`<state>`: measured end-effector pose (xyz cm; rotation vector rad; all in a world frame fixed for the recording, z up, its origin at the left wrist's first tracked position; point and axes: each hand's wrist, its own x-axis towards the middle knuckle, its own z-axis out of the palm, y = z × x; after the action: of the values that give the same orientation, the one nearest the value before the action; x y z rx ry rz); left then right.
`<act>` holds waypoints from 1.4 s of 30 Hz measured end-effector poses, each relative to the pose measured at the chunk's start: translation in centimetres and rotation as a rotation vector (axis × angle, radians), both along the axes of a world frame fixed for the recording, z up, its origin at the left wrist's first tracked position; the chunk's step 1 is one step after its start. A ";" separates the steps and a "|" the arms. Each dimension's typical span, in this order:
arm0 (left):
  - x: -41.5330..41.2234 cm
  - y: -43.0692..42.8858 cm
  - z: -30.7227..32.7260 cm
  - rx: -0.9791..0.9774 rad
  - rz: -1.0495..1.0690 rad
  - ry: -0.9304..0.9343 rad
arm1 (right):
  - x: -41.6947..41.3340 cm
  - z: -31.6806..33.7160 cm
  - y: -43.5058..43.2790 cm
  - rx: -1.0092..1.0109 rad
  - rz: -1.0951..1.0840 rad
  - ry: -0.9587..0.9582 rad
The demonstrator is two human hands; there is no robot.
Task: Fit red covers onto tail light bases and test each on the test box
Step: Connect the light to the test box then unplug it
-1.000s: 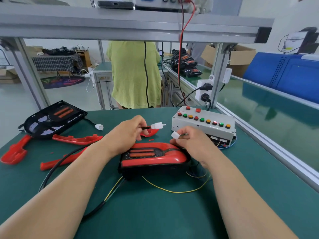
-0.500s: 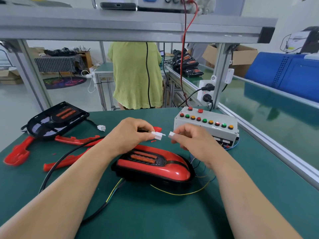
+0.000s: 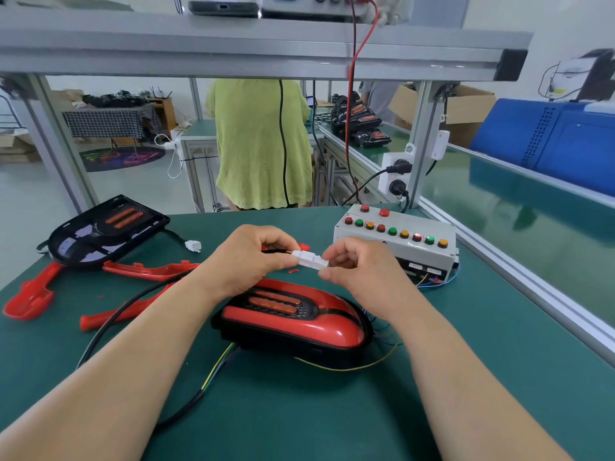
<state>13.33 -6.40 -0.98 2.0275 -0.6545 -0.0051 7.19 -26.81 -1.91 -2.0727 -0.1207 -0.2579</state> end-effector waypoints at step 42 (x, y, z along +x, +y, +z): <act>2.7 4.0 -4.3 0.258 0.195 0.051 | 1.7 -2.9 -1.3 -0.338 -0.209 0.165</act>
<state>16.00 -2.40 -5.32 2.3255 -0.4392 -0.0278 8.92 -28.10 -4.80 -2.4367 0.1641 -0.2018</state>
